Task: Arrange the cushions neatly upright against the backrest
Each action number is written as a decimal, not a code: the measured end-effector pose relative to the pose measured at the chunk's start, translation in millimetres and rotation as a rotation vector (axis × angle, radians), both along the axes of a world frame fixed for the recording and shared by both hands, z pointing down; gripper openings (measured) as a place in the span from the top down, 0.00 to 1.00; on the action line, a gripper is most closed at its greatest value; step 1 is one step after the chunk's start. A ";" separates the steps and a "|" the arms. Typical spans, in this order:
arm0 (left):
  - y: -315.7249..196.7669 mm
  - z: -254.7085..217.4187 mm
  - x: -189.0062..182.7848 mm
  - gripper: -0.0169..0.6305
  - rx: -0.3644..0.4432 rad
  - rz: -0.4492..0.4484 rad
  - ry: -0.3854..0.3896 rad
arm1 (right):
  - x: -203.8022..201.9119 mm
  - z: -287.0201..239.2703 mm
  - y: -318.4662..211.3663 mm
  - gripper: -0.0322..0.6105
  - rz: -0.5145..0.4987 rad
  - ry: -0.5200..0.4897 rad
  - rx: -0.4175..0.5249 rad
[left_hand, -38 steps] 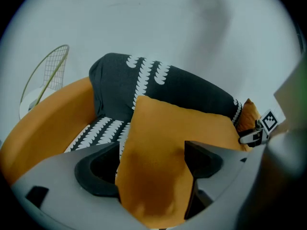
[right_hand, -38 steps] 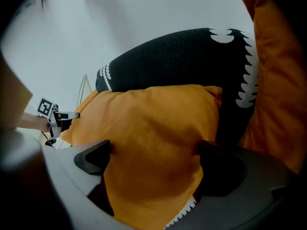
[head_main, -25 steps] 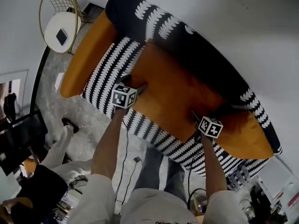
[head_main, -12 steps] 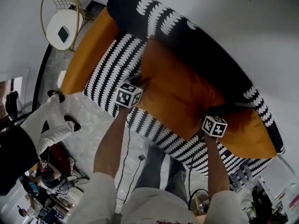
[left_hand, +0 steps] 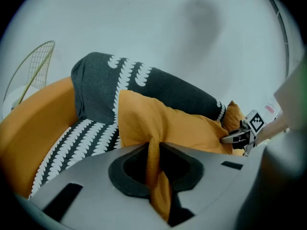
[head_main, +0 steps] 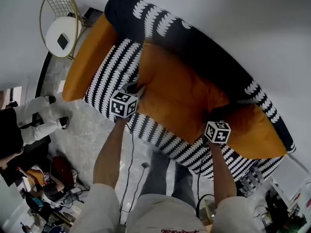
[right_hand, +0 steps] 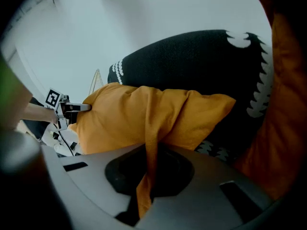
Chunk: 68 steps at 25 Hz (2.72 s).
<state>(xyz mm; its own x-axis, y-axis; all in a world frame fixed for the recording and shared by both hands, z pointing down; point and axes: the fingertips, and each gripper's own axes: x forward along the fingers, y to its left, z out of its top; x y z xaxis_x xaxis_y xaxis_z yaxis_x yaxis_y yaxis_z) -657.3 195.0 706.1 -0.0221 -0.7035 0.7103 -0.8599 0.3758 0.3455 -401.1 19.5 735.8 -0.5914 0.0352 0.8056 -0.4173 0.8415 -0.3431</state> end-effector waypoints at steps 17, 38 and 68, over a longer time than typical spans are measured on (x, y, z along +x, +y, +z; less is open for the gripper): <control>-5.5 -124.9 -18.3 0.86 0.154 -0.049 -0.127 | -22.3 -116.2 -17.8 0.90 0.017 -0.185 0.163; -86.8 -159.3 8.4 0.83 0.299 0.051 -0.105 | 40.1 -168.8 -71.2 0.89 0.227 -0.235 0.333; -44.4 -94.8 19.7 0.49 0.180 -0.127 -0.149 | 66.2 -130.7 -54.7 0.36 0.195 -0.255 0.330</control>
